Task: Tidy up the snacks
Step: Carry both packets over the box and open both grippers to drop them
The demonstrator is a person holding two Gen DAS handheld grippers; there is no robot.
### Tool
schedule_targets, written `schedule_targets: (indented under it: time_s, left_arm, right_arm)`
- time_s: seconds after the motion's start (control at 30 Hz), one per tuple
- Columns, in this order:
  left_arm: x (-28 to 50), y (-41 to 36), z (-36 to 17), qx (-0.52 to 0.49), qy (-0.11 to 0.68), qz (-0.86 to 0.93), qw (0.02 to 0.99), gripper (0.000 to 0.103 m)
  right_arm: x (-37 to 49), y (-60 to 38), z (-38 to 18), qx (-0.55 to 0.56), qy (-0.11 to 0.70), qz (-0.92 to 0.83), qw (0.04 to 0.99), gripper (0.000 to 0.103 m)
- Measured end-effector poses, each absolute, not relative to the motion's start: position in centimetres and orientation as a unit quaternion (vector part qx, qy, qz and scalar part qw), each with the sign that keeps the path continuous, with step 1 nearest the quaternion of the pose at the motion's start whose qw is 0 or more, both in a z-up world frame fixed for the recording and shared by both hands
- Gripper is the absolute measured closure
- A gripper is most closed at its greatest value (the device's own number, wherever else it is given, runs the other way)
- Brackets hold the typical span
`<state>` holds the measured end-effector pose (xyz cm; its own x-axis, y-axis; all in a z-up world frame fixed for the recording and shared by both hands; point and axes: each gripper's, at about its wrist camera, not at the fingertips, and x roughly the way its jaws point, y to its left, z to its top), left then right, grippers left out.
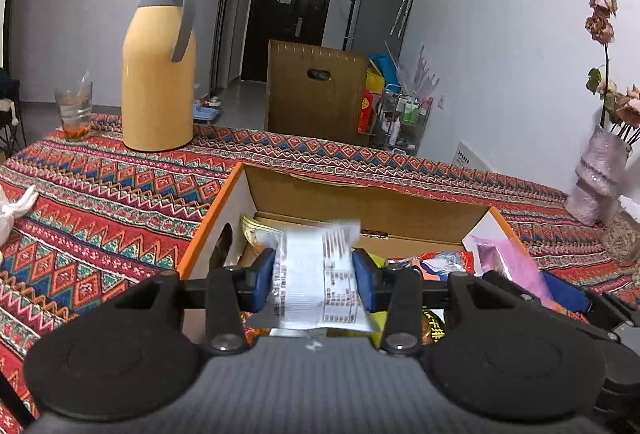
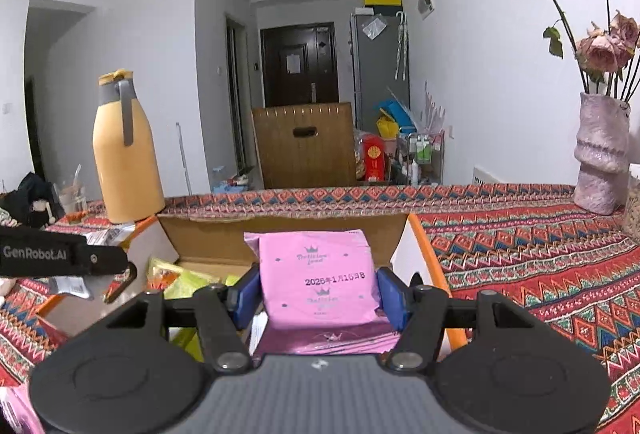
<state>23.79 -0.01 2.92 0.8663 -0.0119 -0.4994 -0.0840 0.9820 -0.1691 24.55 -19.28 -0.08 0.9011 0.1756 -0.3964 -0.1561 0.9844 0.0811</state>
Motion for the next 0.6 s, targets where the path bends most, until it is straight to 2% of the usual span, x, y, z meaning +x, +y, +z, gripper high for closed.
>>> schedule_targets:
  time_s: [0.03, 0.07, 0.1, 0.13, 0.17, 0.2, 0.6]
  left_arm:
    - [23.7, 0.1, 2.9, -0.098, 0.257, 0.013, 0.961, 0.053]
    - [23.5, 0.2, 2.9, -0.102, 0.255, 0.010, 0.961, 0.049]
    - [23.3, 0.2, 3.0, -0.102, 0.252, 0.012, 0.962, 0.038]
    - [23.1, 0.2, 3.1, -0.101, 0.246, 0.017, 0.964, 0.020]
    - [22.8, 0.2, 3.1, -0.101, 0.240, 0.021, 0.965, 0.010]
    - [22.6, 0.2, 3.3, -0.102, 0.232, 0.027, 0.967, 0.000]
    - [22.4, 0.1, 3.3, -0.103, 0.233, 0.033, 0.966, 0.000]
  right_arm:
    - [24.4, -19.3, -0.1, 0.025, 0.204, 0.086, 0.975, 0.042]
    - [24.3, -19.4, 0.0, 0.026, 0.204, 0.087, 0.975, 0.035]
    - [24.1, -19.6, 0.0, 0.030, 0.201, 0.087, 0.975, 0.029]
    - [23.9, -19.7, 0.1, 0.034, 0.197, 0.086, 0.976, 0.016]
    - [23.8, -19.7, 0.2, 0.038, 0.193, 0.085, 0.977, 0.004]
    - [23.7, -19.9, 0.4, 0.044, 0.189, 0.085, 0.977, 0.001]
    - [23.8, -20.5, 0.2, 0.061, 0.197, 0.077, 0.976, 0.000]
